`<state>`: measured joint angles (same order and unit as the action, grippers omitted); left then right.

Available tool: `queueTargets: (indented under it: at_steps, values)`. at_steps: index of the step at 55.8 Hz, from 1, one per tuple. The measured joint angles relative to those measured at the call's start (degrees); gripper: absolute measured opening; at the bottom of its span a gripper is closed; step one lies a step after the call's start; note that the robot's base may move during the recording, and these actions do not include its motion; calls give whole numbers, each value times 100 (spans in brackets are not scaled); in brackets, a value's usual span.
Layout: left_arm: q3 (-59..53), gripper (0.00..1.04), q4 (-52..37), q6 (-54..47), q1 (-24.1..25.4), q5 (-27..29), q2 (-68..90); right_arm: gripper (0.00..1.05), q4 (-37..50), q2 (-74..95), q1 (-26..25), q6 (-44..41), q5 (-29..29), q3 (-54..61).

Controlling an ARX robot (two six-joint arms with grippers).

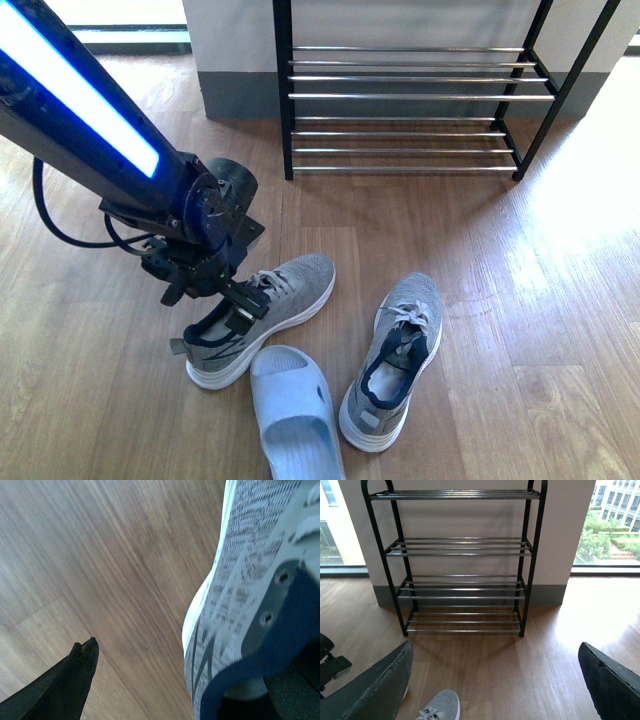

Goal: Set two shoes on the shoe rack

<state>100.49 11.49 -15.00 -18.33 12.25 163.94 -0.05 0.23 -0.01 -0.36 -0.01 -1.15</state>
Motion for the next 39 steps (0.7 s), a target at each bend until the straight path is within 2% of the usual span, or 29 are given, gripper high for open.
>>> queueTargets:
  at_steps: [3,8,20,23,28,39]
  values:
    - [136,92,-136,-109,-11,111,129,96,-2,0,0,0,0,0]
    - [387,76,-127,-120,-20,129,302,96,0,0,0,0,0,0]
    - [442,26,-173,39,-22,35,345,96,0,0,0,0,0,0]
    - [391,19,-229,87,-20,35,345,96,-2,0,0,0,0,0]
    - [149,1,-319,243,17,11,282,96,0,0,0,0,0,0]
    - [-754,1,-675,662,225,-42,-232,96,0,0,0,0,0,0]
